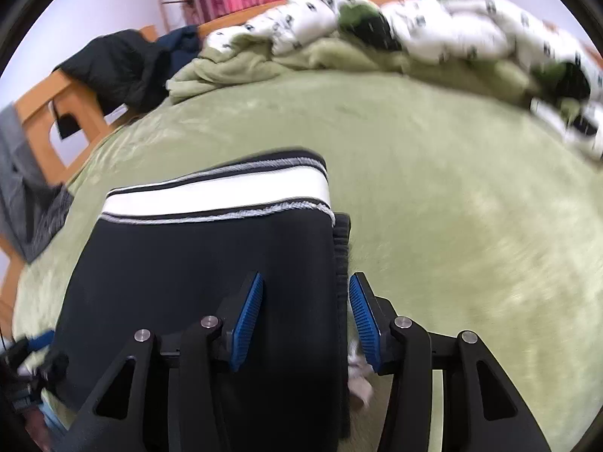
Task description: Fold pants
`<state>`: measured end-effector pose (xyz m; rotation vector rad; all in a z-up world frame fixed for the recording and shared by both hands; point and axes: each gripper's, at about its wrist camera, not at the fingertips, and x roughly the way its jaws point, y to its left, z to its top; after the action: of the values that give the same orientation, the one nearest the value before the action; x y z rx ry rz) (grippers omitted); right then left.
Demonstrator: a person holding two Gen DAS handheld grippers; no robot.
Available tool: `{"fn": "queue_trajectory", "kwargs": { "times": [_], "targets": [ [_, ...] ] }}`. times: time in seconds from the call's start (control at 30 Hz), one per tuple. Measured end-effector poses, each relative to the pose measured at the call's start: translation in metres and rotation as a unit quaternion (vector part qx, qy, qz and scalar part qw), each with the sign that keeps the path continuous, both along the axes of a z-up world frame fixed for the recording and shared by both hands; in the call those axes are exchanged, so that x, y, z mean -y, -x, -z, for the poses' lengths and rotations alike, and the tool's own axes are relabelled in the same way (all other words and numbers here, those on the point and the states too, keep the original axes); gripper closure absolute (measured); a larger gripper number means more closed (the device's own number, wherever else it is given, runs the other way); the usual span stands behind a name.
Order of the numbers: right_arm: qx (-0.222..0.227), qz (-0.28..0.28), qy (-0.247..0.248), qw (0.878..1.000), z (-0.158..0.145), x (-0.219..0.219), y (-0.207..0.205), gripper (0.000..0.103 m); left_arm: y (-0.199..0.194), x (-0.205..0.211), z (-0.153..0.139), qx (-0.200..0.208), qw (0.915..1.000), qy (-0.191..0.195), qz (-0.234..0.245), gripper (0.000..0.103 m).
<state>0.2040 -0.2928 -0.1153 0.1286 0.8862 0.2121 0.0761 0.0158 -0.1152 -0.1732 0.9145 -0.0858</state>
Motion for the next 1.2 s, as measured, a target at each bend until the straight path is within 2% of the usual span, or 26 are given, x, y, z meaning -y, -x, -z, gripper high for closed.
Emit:
{"fn": "queue_trajectory", "kwargs": {
  "times": [0.03,0.07,0.13,0.2,0.27,0.33,0.4,0.53,0.6,0.63,0.7,0.77,1.0,1.03,1.07,1.13,1.2],
  "targets": [
    [0.006,0.003,-0.011,1.0,0.0,0.002,-0.001,0.06,0.0,0.0,0.0,0.0,1.0,0.001,0.0,0.033],
    [0.013,-0.011,-0.023,1.0,-0.003,0.001,0.001,0.092,0.0,0.0,0.0,0.001,1.0,0.002,0.0,0.033],
    [0.039,-0.01,0.0,0.999,-0.013,-0.003,0.007,0.093,0.0,-0.001,-0.001,0.002,1.0,0.004,0.0,0.033],
    [0.027,-0.01,0.021,0.999,-0.009,-0.007,0.009,0.093,0.0,0.001,-0.003,0.003,1.0,0.0,-0.003,0.033],
    [0.018,-0.001,0.051,0.999,-0.004,-0.01,0.012,0.082,0.002,0.004,-0.006,0.006,1.0,-0.005,-0.001,0.034],
    [0.013,0.024,0.061,0.998,-0.014,-0.007,0.025,0.071,0.005,0.007,-0.012,0.006,0.9999,-0.013,0.002,0.035],
    [0.012,0.036,0.051,0.998,-0.031,-0.005,0.048,0.071,0.015,0.01,-0.025,0.015,0.9998,-0.007,0.006,0.035],
    [0.06,0.038,0.079,0.994,-0.07,-0.009,0.1,0.068,0.042,0.015,-0.057,0.048,0.9988,-0.001,0.009,0.034],
    [0.073,0.045,0.067,0.994,-0.086,-0.009,0.128,0.055,0.057,0.018,-0.073,0.062,0.998,-0.006,0.006,0.034],
    [0.072,0.047,0.059,0.995,-0.09,-0.007,0.137,0.045,0.062,0.019,-0.078,0.065,0.9978,-0.004,0.006,0.034],
    [0.062,0.042,0.054,0.996,-0.097,-0.008,0.154,0.044,0.074,0.02,-0.09,0.071,0.9974,0.004,0.002,0.034],
    [0.058,0.038,0.067,0.995,-0.104,-0.01,0.17,0.044,0.087,0.02,-0.103,0.081,0.9966,0.013,0.001,0.03],
    [0.076,0.035,0.09,0.992,-0.126,-0.017,0.231,0.044,0.127,0.028,-0.139,0.12,0.9927,0.003,-0.013,0.02],
    [0.078,0.038,0.088,0.992,-0.126,-0.016,0.237,0.039,0.13,0.029,-0.142,0.12,0.9926,0.002,-0.015,0.018],
    [0.079,0.041,0.086,0.992,-0.127,-0.015,0.243,0.026,0.133,0.031,-0.144,0.121,0.9925,0.001,-0.017,0.018],
    [0.088,0.049,0.08,0.992,-0.129,-0.012,0.256,0.014,0.138,0.034,-0.147,0.124,0.9922,-0.002,-0.019,0.018],
    [0.1,0.055,0.091,0.989,-0.132,-0.012,0.266,0.013,0.141,0.037,-0.147,0.125,0.9919,-0.007,-0.019,0.018]
  ]
}}
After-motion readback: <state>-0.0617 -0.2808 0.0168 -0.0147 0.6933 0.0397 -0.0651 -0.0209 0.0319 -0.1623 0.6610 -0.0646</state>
